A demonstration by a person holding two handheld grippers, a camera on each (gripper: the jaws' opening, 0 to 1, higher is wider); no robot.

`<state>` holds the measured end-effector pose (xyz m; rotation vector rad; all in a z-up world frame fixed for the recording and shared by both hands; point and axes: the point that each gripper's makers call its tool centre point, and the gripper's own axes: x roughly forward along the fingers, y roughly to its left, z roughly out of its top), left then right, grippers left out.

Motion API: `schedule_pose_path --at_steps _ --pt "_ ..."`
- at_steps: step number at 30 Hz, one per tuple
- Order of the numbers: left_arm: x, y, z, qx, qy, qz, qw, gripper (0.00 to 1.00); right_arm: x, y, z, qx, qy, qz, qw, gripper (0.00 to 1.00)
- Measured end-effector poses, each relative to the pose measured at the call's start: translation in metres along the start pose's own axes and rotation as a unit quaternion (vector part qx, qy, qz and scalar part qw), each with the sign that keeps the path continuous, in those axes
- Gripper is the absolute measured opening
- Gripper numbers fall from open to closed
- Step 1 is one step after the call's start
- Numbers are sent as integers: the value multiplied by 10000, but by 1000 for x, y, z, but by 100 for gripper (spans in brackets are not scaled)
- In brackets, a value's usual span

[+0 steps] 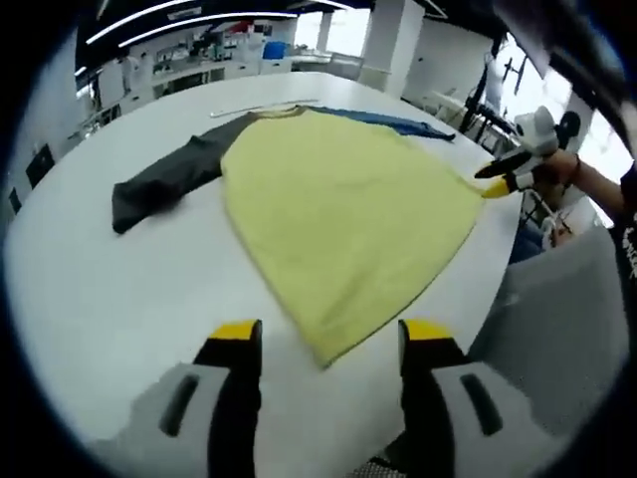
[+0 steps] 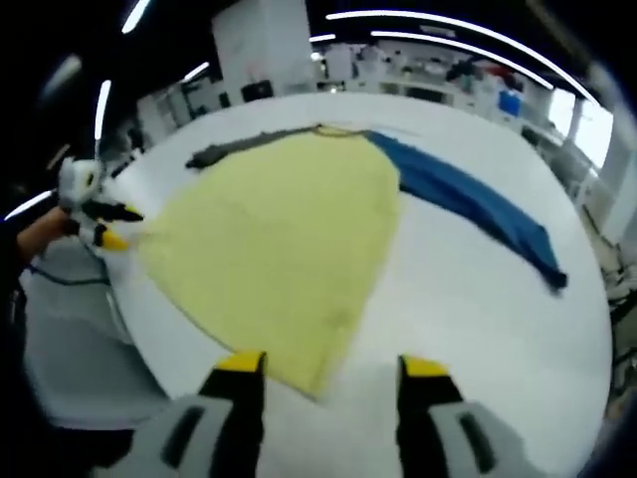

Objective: Fold the garment on the visible template until the final outline fits inside the template.

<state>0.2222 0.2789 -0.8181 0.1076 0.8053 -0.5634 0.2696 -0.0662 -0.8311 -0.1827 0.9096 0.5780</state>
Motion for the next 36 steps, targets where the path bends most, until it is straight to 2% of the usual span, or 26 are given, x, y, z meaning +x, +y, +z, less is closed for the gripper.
schedule_pose_path --at_steps 3,5,8,11,18,22,25,31,34,36 --pt "1 2 9 -25 -332 12 9994 68 -2 -9 6 -21 -124 -10 9999 57" --pt "0 -2 18 94 -525 39 9986 75 -3 -21 10 62 -175 -132 9997 59" --pt "-3 -3 24 216 -663 86 9975 80 -6 -36 17 -14 -275 -289 9992 60" --pt "-4 -1 24 286 -675 105 9973 87 -9 -55 27 18 -444 -408 9982 60" --pt "-6 0 31 513 -828 147 9951 99 -14 -115 52 14 -780 -862 9932 59" --pt "-5 -1 33 671 -809 123 9944 99 -13 -153 58 140 -819 -1098 9905 56" --pt "-3 -4 33 723 -784 77 9943 99 -10 -171 61 240 -798 -1177 9895 55" --pt "-1 -10 35 776 -769 70 9940 99 -2 -197 70 184 -747 -1268 9889 45" --pt "-2 -11 38 732 -839 105 9937 99 0 -216 80 175 -828 -1300 9879 36" --pt "-3 -11 39 733 -864 111 9935 99 7 -220 79 237 -820 -1275 9882 33"
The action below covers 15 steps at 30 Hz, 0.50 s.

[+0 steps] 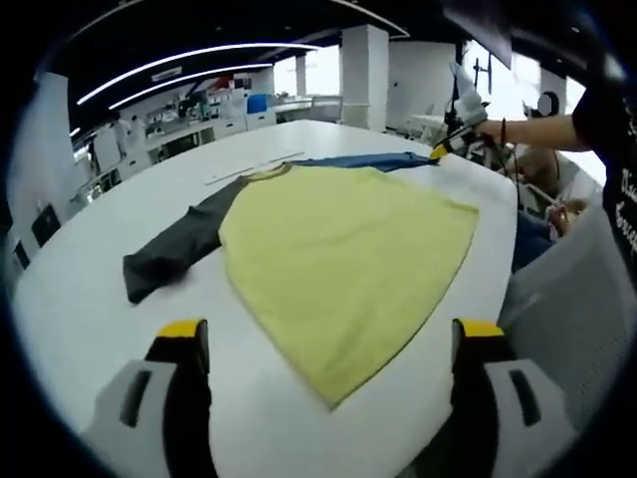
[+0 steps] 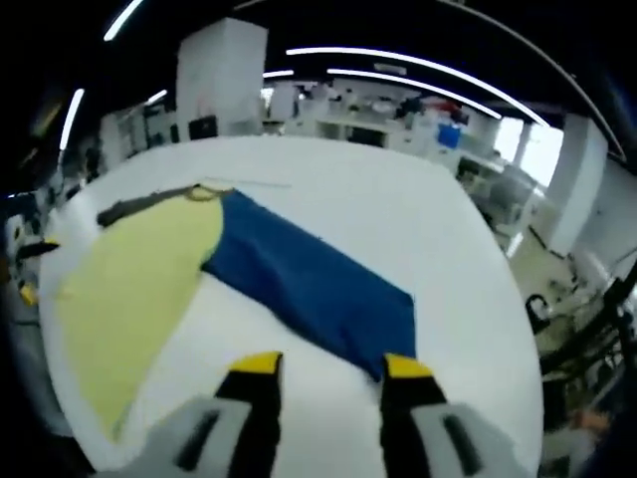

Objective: Fold the garment on the visible template until the final outline fits inside the template.

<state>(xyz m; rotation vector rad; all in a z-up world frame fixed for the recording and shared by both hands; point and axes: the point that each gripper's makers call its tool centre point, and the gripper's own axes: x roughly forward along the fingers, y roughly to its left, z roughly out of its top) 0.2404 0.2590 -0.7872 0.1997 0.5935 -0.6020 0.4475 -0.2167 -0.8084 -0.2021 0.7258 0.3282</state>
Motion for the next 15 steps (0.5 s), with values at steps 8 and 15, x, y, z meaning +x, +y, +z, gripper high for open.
schedule_pose_path --at_steps 8,15 --pt "-2 5 1 -94 -39 95 9999 96 25 -16 -6 119 160 -49 9998 24" --pt "-1 5 1 -124 18 142 9998 95 38 -13 -17 96 366 -39 9993 21"
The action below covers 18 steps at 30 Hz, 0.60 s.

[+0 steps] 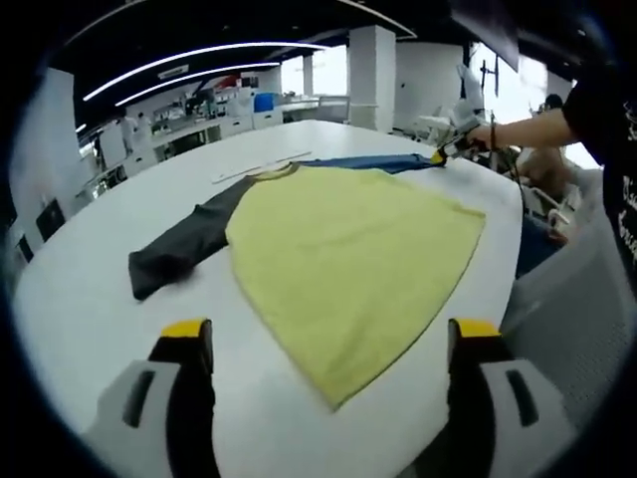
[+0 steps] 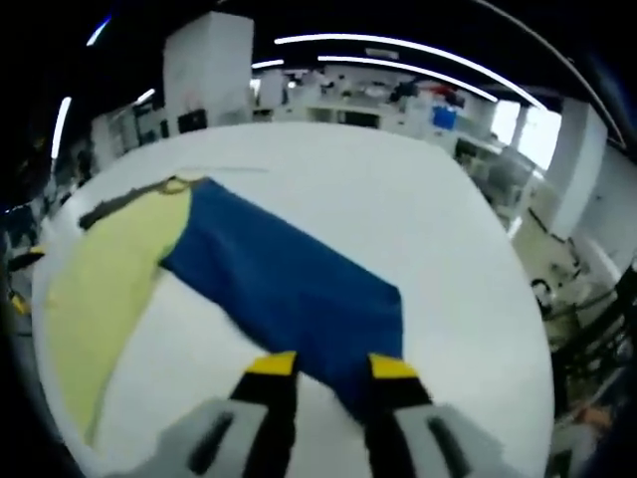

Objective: Fold the garment on the visible template until the final outline fits inside the template.

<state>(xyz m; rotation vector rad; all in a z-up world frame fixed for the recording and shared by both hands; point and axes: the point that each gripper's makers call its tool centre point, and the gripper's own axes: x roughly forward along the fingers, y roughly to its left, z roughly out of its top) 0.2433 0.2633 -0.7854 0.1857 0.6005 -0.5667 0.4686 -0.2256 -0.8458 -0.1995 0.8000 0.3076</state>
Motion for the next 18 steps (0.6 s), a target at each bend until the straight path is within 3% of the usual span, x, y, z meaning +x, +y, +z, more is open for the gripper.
schedule_pose_path --at_steps 5,7,11,13,15,18 --pt "-1 0 2 -4 -24 11 10000 94 4 -10 6 3 19 10 10000 17" --pt "-1 0 3 -1 -18 15 10000 93 7 -3 1 -7 32 28 10000 15" --pt "-2 2 2 -41 -15 48 10000 93 1 -2 11 44 2 89 10000 10" --pt "-2 4 0 -63 -16 65 10000 92 10 -7 4 56 14 36 10000 4" --pt "-2 5 -1 -67 -18 70 10000 92 5 -12 5 23 29 -64 10000 0" --pt "-3 7 -1 -83 -47 74 9999 92 3 -9 7 370 2 12 9993 0"
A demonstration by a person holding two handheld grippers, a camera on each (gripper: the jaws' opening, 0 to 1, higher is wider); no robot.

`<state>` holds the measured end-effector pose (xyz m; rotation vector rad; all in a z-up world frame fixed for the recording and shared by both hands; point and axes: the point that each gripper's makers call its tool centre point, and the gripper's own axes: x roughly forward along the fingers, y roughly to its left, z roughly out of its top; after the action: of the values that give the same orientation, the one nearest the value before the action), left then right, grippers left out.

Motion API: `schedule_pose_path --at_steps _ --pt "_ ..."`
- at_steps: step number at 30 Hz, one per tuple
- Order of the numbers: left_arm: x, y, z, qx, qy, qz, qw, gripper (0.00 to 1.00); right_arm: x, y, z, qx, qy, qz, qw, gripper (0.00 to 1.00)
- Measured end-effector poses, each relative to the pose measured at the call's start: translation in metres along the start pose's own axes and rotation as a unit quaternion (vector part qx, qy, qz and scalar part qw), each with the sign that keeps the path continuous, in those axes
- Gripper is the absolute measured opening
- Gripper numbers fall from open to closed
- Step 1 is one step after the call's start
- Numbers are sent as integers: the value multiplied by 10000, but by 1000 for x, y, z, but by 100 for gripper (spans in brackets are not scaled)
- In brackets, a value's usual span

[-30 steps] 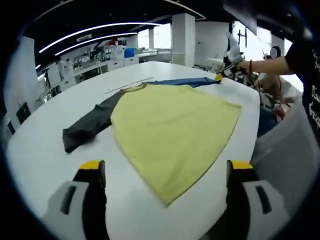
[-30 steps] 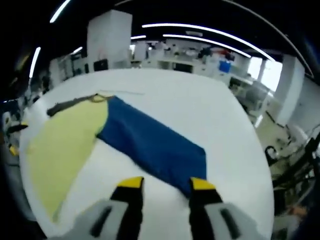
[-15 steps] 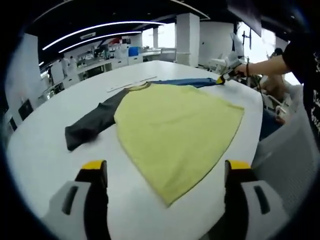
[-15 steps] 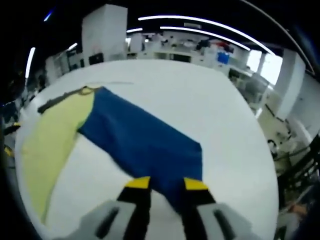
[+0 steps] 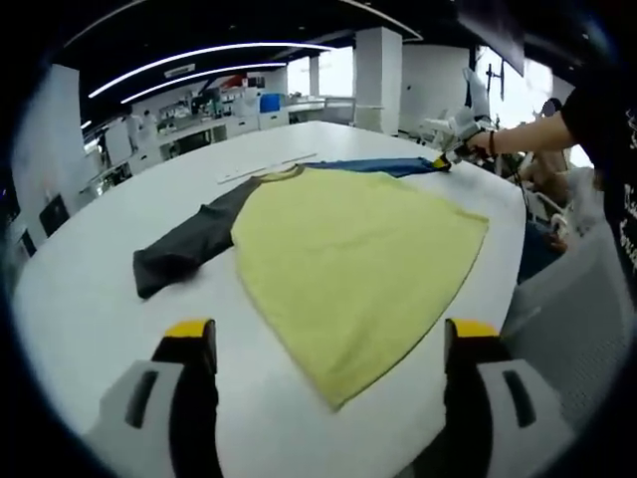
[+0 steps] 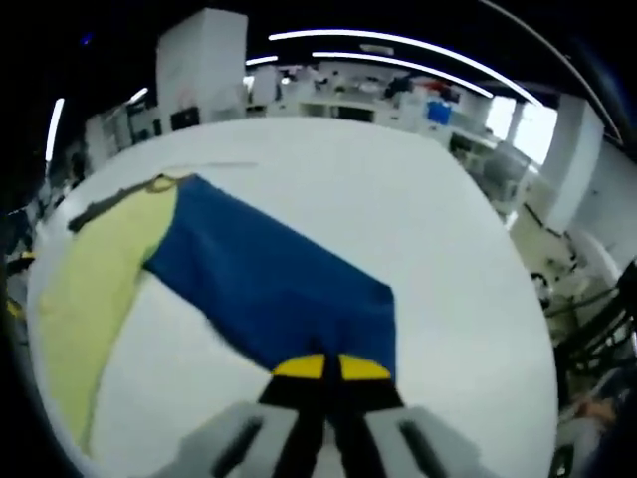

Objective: Fold the garment on the visible template until the final outline fits inside the template.

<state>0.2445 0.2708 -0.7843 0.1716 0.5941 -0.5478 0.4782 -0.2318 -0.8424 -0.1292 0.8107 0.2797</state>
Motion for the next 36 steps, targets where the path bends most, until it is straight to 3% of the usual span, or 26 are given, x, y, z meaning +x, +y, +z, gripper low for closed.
schedule_pose_path --at_steps 3,9,13,15,17,25,27,28,32,36 --pt "-1 3 0 4 -20 13 10000 92 3 -9 0 -17 12 -83 10000 0" --pt "-5 11 -2 18 -51 77 10000 94 -11 -16 14 166 -183 -251 9994 0" --pt "-6 18 -7 33 -42 90 9999 94 -15 -36 28 301 -267 -456 9981 0" --pt "-7 21 -9 8 -66 100 9999 95 -25 -37 29 357 -258 -607 9972 0" --pt "-7 22 -10 0 -68 91 9999 95 -20 -51 34 398 -246 -704 9964 0" --pt "-9 26 -13 9 -75 84 9999 97 -24 -74 46 510 -131 -1077 9928 0" --pt "-9 27 -14 0 -78 87 9999 98 -32 -65 44 617 -82 -1090 9921 0" --pt "-10 27 -15 0 -77 89 9999 98 -25 -71 47 677 -90 -1037 9923 0" --pt "-11 30 -16 -2 -76 98 9999 99 -24 -65 50 740 -78 -977 9924 0" --pt "-12 20 -9 20 -89 116 9999 99 -25 -59 52 739 0 -950 9927 0"
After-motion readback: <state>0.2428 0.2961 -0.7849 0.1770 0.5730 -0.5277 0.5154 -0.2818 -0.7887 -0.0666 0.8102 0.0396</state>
